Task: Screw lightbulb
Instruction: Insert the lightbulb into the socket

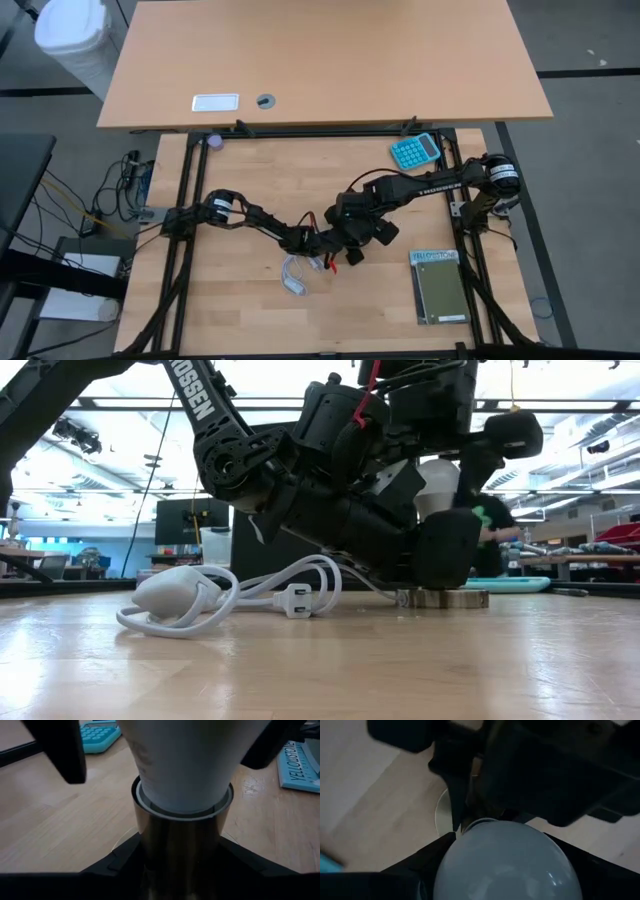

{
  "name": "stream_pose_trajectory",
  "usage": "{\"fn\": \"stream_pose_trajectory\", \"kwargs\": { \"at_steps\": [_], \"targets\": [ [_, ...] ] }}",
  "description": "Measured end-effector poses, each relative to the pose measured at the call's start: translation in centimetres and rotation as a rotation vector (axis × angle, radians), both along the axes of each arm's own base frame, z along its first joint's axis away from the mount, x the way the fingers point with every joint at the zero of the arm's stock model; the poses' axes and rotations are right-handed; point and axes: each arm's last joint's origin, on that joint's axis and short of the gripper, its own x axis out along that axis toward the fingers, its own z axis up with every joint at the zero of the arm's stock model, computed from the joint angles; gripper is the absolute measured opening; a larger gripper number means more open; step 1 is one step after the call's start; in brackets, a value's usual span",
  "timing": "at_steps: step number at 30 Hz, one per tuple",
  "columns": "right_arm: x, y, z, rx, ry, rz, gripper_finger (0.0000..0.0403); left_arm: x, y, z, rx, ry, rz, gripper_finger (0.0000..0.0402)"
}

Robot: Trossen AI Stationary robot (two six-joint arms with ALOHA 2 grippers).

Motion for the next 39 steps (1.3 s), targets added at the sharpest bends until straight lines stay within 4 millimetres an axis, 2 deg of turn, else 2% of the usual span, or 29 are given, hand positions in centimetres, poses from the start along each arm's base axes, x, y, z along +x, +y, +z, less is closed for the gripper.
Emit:
{"fn": "stream_pose_trajectory", "kwargs": {
  "at_steps": [11,17,29,33,39],
  "targets": [
    [0.09,-0.01,0.01,0.058,-0.019,-0.289,0.0265,0.0,0.0,0.0,0.003,0.002,-0.001,0.0206],
    [-0.06,0.01,-0.02,0.098,-0.01,-0.489,0.028,0.0,0.03,-0.01,0.004,0.003,-0.002,0.0206],
    [-0.13,-0.05,-0.03,0.173,-0.023,-0.913,0.0271,0.01,0.03,0.0,0.003,0.002,-0.003,0.0206],
    [-0.05,-0.03,-0.02,0.179,-0.026,-0.887,0.0282,0.01,0.03,-0.01,0.002,0.002,-0.003,0.0206],
    [0.22,0.0,0.04,0.148,-0.045,-0.685,0.0301,0.0,0.03,0.0,0.002,0.002,0.0,0.0206]
  ]
}}
